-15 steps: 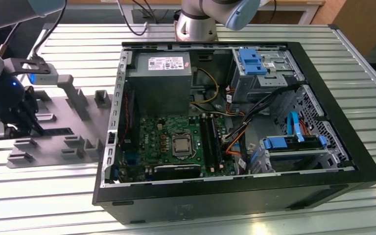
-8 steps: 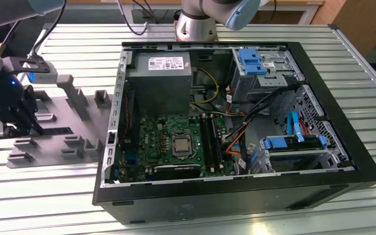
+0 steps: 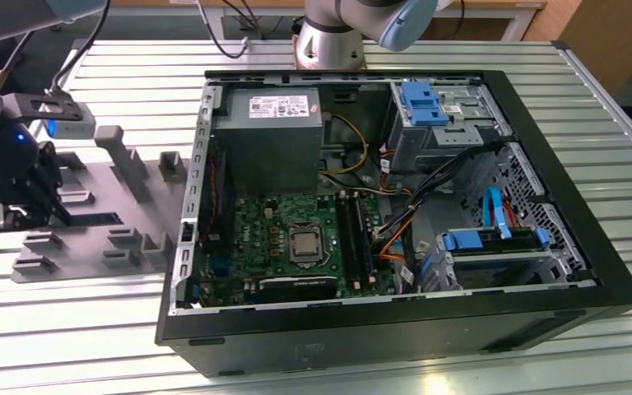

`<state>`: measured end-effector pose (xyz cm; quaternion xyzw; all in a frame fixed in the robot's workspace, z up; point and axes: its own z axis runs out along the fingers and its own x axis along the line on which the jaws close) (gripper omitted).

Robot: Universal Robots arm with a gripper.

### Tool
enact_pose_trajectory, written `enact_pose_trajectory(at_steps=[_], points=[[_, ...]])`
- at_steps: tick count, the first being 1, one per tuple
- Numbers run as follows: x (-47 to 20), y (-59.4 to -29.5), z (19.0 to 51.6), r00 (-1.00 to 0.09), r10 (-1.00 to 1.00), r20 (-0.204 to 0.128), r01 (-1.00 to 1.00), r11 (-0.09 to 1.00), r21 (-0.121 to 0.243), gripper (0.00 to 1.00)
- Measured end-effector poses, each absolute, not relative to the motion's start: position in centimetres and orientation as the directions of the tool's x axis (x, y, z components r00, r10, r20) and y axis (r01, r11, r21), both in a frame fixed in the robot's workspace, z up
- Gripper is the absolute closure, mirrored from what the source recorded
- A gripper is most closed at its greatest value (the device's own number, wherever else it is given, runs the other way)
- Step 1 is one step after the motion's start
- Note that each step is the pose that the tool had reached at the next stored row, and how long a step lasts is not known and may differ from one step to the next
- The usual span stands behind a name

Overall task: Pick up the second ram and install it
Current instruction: 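Pick up the second ram and move it above second insertion slot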

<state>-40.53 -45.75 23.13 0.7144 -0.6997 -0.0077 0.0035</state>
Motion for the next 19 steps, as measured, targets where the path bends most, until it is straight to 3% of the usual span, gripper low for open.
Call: enact_pose_trajectory(at_steps=[19], points=[[-40.54, -45.75, 23.78, 0.021, -1.0, -0.006, -1.0, -0.021, 0.016, 0.86]])
